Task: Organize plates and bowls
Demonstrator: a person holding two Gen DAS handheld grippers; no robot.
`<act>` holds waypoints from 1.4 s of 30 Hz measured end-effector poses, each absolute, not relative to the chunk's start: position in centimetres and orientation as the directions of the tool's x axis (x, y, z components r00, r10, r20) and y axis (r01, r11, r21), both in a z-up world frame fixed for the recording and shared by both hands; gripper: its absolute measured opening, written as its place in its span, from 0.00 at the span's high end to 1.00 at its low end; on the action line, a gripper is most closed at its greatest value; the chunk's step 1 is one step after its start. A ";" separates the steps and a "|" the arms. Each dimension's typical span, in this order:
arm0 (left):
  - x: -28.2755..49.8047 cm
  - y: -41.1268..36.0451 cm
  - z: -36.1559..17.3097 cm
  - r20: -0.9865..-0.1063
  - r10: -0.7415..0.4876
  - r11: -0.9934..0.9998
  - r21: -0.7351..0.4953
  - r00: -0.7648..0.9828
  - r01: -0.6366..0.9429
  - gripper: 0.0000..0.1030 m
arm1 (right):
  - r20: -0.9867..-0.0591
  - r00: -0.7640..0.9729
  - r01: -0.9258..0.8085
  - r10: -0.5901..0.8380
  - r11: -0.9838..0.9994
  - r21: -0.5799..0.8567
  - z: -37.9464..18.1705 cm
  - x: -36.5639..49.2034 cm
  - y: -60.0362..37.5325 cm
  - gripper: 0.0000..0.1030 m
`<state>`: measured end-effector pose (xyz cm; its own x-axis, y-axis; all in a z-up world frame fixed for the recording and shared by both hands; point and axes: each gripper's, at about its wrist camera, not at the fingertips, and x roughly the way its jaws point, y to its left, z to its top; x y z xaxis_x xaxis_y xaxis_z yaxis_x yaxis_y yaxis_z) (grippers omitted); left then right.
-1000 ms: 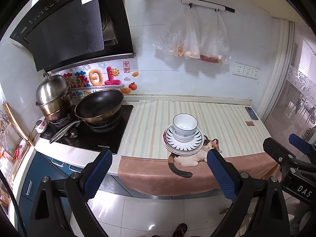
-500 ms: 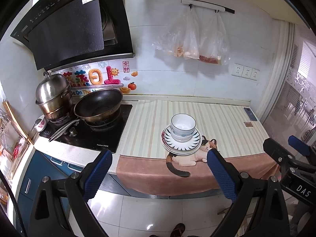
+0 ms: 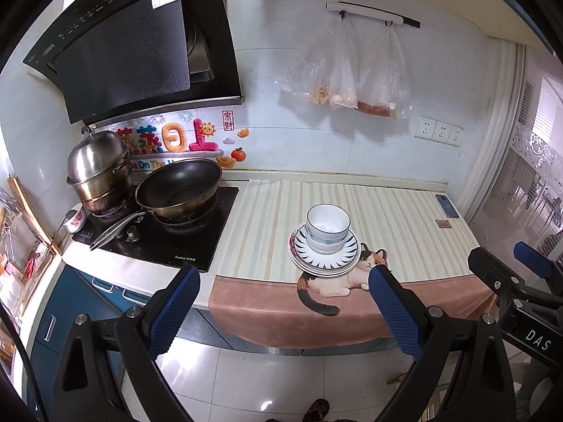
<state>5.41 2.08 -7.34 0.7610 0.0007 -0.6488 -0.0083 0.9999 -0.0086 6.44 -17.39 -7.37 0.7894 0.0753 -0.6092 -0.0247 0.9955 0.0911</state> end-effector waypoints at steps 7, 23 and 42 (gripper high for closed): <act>4.9 2.0 -7.4 -0.648 0.003 1.000 -0.002 0.762 -0.006 0.04 | -0.610 0.789 -0.025 0.073 0.996 0.086 -7.4 6.1 -17.2 0.03; 5.0 2.1 -7.3 -0.641 0.004 1.000 0.000 0.767 -0.005 0.04 | -0.611 0.789 -0.022 0.068 0.996 0.083 -7.6 5.4 -16.6 0.03; 5.3 2.3 -7.1 -0.643 -0.007 1.000 -0.003 0.766 0.006 0.04 | -0.609 0.791 -0.012 0.062 0.996 0.086 -7.6 5.2 -16.9 0.03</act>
